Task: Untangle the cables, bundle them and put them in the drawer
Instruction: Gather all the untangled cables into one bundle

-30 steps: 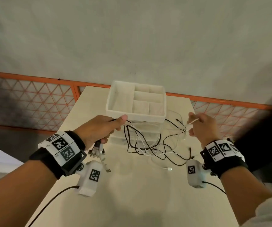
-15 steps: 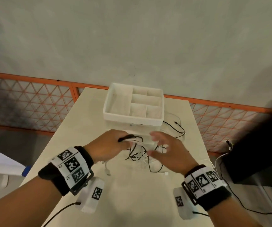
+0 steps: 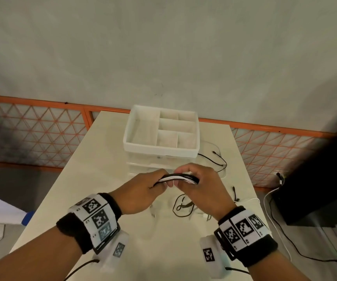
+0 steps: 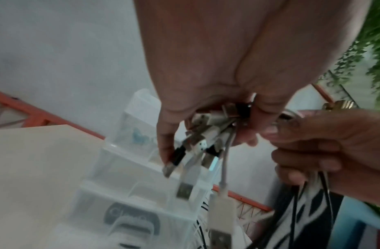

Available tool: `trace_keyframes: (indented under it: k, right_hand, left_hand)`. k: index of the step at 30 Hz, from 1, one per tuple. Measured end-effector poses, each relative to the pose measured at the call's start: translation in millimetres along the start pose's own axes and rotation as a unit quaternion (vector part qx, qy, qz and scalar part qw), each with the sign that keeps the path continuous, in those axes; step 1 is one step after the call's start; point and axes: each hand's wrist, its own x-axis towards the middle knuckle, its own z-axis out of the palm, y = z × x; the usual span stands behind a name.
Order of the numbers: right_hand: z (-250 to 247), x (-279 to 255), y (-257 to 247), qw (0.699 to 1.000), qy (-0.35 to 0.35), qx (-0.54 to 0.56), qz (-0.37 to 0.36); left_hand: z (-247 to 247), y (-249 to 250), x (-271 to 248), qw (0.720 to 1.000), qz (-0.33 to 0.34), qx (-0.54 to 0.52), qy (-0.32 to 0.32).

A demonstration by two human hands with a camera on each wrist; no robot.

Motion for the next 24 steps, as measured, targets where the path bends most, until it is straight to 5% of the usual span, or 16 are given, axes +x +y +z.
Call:
trace_keyframes:
  k: [5,10,12,15,18,20,24]
  right_hand:
    - [0,-2,-5,0.996,-0.078,-0.039,-0.026]
    - [-14,-2,-8,0.992,0.001,0.12,-0.032]
    - [-21,-7,-9,0.98,0.01,0.196,-0.025]
    - [-25,-8,-3,0.968,0.023,0.249,-0.016]
    - [-23,-10,1,0.97,0.015,0.242,-0.009]
    - [-25,-12,0,0.977,-0.003,0.212,-0.005]
    - [-24,-12,-1,0.995,-0.082,0.053,-0.007]
  left_hand:
    - [-3,17,9,0.996,0.027,0.077,-0.03]
    - [-17,14,12,0.994,0.0,-0.112,-0.014]
    - [-20,9,8,0.967,-0.03,-0.251,-0.013]
    - [-13,4,8,0.876,-0.096,-0.472,-0.037]
    - [-6,8,11,0.832,-0.14,-0.533,-0.065]
    - [-5,16,12,0.852,-0.17,-0.494,-0.039]
    - [-7,26,16,0.944,-0.156,-0.289,0.024]
